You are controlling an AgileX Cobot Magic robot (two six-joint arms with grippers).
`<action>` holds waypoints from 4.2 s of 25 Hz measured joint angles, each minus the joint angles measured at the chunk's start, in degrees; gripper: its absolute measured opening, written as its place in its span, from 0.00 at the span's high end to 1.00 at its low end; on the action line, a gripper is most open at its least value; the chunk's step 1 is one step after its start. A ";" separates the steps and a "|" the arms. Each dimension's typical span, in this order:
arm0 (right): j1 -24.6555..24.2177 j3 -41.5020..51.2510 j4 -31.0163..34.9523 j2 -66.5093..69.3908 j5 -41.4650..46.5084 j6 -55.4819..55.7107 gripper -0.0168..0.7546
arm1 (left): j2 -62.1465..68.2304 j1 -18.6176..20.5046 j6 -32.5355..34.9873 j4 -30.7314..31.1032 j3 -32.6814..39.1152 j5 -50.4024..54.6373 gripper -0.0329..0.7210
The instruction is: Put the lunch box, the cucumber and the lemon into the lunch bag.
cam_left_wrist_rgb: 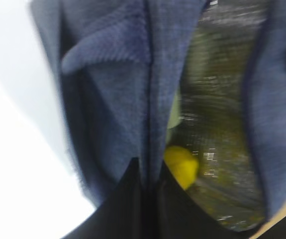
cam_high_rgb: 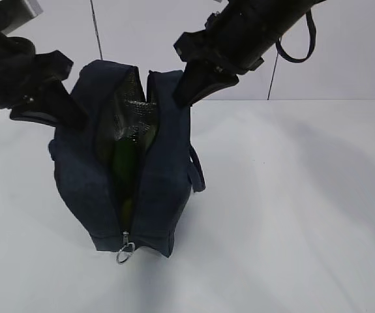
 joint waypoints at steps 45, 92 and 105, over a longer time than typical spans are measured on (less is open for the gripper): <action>-0.69 27.95 2.04 -18.85 -21.69 -14.28 0.97 | -5.22 -17.81 8.26 -4.93 12.25 -24.29 0.97; -0.69 31.78 4.92 -13.40 -35.66 -18.23 0.96 | 3.28 -18.19 8.17 -6.55 13.54 -41.25 0.97; -0.80 28.02 6.35 -13.40 -25.85 -19.13 0.38 | 3.54 -18.19 8.17 -6.69 13.54 -42.32 0.96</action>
